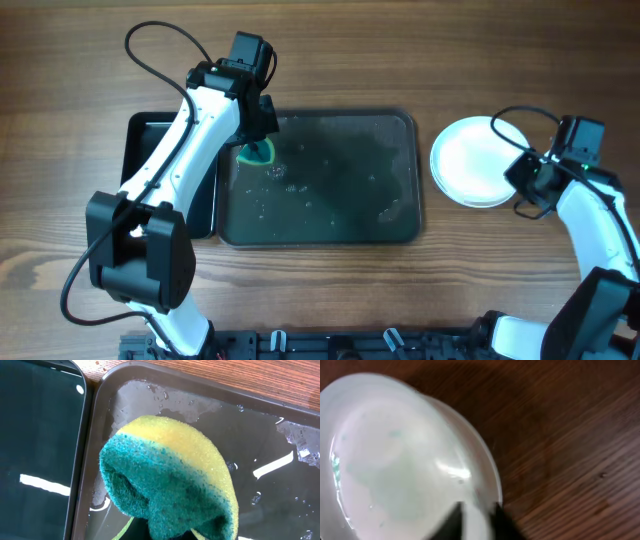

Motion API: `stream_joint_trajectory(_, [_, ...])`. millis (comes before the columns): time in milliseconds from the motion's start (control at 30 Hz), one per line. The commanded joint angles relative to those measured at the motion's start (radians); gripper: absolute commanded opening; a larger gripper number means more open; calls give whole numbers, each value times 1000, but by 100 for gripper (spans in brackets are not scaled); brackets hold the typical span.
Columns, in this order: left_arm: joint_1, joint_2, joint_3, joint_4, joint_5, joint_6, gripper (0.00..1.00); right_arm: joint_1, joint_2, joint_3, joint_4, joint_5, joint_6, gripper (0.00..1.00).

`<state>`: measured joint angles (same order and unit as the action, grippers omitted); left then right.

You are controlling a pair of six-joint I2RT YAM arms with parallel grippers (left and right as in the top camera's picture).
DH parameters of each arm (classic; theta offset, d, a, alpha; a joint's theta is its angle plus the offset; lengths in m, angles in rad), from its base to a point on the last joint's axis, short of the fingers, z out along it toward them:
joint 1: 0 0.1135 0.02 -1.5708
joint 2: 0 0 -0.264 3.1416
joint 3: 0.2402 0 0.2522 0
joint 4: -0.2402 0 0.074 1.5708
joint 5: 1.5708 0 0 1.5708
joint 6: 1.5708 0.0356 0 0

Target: Clean dirty plates on tray and stack at the side

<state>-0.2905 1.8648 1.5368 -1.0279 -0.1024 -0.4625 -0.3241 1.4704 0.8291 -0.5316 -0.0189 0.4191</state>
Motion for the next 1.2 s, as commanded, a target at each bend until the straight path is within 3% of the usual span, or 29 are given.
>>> stream_joint_trajectory(0, [8, -20, 16, -14, 8, 16, 4, 31, -2, -14, 20, -67, 0, 44])
stream_joint_trajectory(100, [39, -57, 29, -60, 8, 37, 4, 45, -8, 45, -42, -104, -4, 56])
stream_joint_trajectory(200, [115, -124, 53, -151, 8, 83, 4, 93, -18, 172, -162, -184, -83, 77])
stream_joint_trajectory(400, [301, -163, 43, -263, 1, 303, 4, 294, -18, 269, -233, -190, -135, 91])
stream_joint_trajectory(500, [385, -163, -11, -198, 6, 383, 4, 365, -17, 269, -227, -190, -134, 92])
stream_joint_trajectory(633, [451, -161, -178, 16, 53, 575, 4, 427, -16, 269, -208, -189, -135, 98])
stream_joint_trajectory(767, [460, -161, -357, 250, 54, 584, 4, 433, -16, 269, -211, -189, -135, 100])
stream_joint_trajectory(800, [459, -161, -409, 312, 54, 584, 11, 433, -16, 269, -210, -189, -135, 100])
stream_joint_trajectory(833, [458, -161, -444, 346, 54, 584, 26, 433, -16, 269, -210, -189, -135, 99])
stream_joint_trajectory(933, [458, -161, -491, 378, 53, 587, 45, 433, -16, 269, -210, -189, -156, 99])
stream_joint_trajectory(967, [458, -161, -491, 383, 53, 587, 71, 433, -16, 269, -209, -189, -158, 99])
stream_joint_trajectory(1000, [458, -164, -488, 388, 53, 587, 89, 433, -16, 269, -209, -189, -158, 100])
stream_joint_trajectory(1033, [458, -166, -484, 388, 53, 589, 100, 433, -17, 269, -209, -187, -163, 100])
stream_joint_trajectory(1167, [443, -218, -373, 284, 54, 589, 100, 433, -47, 293, -246, -186, -184, 100])
